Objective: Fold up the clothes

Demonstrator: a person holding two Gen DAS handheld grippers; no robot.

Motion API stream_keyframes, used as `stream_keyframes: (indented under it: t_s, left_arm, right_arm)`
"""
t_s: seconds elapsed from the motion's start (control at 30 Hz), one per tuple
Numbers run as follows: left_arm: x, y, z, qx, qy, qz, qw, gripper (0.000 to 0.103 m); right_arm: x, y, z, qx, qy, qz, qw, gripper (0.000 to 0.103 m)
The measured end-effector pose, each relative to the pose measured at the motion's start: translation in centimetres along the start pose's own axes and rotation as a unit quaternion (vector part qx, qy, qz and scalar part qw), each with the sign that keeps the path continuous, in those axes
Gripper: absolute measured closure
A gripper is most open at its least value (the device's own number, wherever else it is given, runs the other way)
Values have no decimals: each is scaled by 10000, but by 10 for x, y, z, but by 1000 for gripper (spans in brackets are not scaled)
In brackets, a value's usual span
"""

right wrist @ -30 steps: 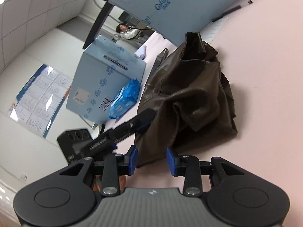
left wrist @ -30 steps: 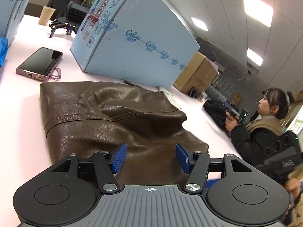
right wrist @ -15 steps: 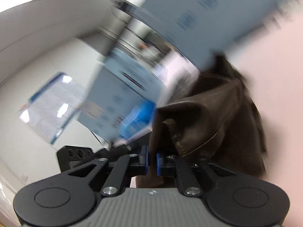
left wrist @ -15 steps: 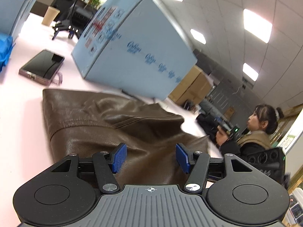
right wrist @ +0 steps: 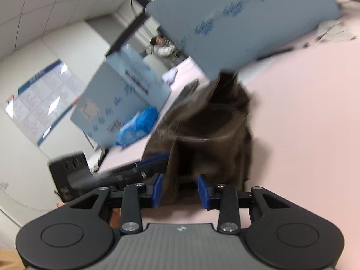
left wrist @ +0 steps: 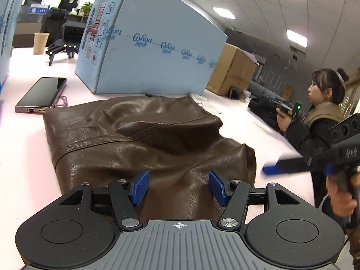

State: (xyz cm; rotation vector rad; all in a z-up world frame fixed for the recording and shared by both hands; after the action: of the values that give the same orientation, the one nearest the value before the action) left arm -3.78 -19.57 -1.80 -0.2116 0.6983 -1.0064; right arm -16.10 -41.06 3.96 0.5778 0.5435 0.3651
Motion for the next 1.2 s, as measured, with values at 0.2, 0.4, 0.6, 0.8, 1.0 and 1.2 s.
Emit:
stream_keyframes:
  t_s: [0.2,0.4,0.6,0.8,1.0,1.2]
  left_arm:
    - [-3,-37,15,402,-242,-376,9982,44]
    - [20,-56,2,799,25,-593,9950,44]
    - [23,-56,-5,985,83,-876,9912,44]
    - [32,-53,-12,1227,232,-765,9892,43]
    - [34,-58,-14,1328,395,-792,9872,43]
    - [40,-55,-13,1314,390,-800,9873,42]
  right_arm:
    - [53,-21,56,-401,-6,-482,9980,55]
    - [106,-24,58,-528,861,-13,9949,87]
    - [105,-9,84,-57,121,806,9967,99]
    - [125,-28,102,483,-43,1068,9931,99]
    - [106,-68,82,533,273,247,9979,82]
    - [56,-51,60,689,892,-180,9935,63]
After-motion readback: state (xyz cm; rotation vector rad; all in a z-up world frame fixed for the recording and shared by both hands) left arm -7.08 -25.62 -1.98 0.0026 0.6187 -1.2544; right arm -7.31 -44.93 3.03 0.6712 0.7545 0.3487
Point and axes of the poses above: each gripper's, at about its wrist camera, not at the fingertips, and x roughly the way its jaws point, y to its left, z to its top, the point moved 8 cm from there along x, roughly the way its jaws point, and after that the axes turned 6 degrees about -x, right-handed, at the moved point
